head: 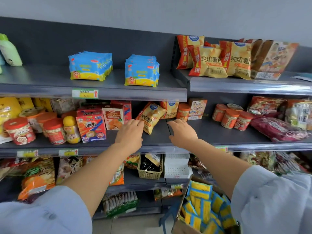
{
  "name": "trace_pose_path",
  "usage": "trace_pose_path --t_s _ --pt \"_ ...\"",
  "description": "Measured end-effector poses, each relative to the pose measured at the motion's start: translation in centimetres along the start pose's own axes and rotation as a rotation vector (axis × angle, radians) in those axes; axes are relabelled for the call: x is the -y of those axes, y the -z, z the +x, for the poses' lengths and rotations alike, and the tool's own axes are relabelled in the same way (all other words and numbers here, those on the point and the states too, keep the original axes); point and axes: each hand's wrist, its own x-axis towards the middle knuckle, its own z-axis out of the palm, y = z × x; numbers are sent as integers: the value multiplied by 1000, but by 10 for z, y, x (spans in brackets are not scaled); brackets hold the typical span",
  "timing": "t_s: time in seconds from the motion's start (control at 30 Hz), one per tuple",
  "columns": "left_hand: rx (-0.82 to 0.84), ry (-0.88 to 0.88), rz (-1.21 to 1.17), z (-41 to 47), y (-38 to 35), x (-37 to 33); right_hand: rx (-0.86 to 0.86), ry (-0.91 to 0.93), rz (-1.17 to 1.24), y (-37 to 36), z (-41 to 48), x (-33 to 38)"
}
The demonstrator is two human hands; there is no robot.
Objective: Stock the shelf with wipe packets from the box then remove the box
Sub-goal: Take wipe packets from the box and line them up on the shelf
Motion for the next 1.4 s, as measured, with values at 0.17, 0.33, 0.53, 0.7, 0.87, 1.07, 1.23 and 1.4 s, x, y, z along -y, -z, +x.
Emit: trace_pose_path --t_s 0.17,0.33,0.53,0.7,0.87,1.07,1.23,1.4 --pt "74 -81 -41 -4 -32 -38 61 -101 -8 -30 -31 -35" --pt "123 -169 -83 -7 -66 -84 136 -171 7 -63 -61 -74" --pt "234 -177 -118 -6 -120 -145 228 -220 23 -106 -86 -130" --pt "314 -134 -164 -2 -168 -200 348 -191 31 -148 -95 -181" --pt "426 -98 -178 -6 -218 -245 463 -153 49 -195 -105 -223" --pt "602 -58 -186 -19 -284 -276 568 -147 75 -258 -115 -254" --pt "769 -81 -175 -31 -341 -292 657 -177 102 -313 -123 -275" --pt "940 -92 -215 -42 -405 -300 667 -262 161 -370 -125 -284"
